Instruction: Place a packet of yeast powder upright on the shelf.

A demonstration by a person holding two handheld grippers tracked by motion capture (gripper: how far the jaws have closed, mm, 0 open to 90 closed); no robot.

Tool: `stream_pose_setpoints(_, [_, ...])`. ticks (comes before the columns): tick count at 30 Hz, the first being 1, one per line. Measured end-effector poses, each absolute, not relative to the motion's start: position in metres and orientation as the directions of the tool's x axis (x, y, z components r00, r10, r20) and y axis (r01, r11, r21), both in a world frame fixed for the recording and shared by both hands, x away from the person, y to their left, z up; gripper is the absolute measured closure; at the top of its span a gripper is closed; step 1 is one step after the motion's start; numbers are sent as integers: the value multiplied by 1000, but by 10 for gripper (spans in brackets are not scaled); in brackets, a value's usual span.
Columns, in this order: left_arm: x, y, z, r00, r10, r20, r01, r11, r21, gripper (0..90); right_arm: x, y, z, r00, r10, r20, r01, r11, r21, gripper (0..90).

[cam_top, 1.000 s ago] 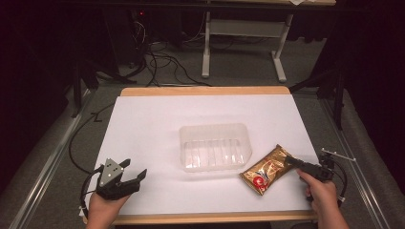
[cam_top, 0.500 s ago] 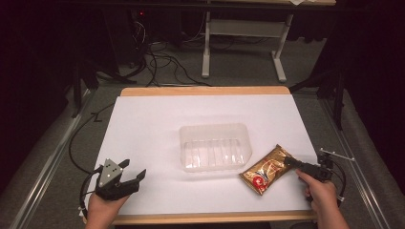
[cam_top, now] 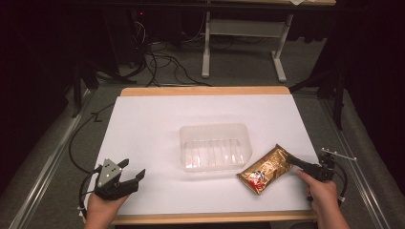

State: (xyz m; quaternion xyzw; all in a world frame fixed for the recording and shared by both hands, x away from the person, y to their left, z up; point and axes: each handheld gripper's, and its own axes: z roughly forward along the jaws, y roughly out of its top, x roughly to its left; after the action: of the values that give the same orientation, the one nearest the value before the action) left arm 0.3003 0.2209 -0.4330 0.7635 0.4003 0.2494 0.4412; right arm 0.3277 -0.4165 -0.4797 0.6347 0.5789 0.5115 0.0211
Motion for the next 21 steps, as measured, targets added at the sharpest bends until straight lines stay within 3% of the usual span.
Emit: stream_pose_setpoints(21, [299,222,-432,553,833,26,390,-286,875,308,309,-392,-426,-346,810,474,537,-244,808,900])
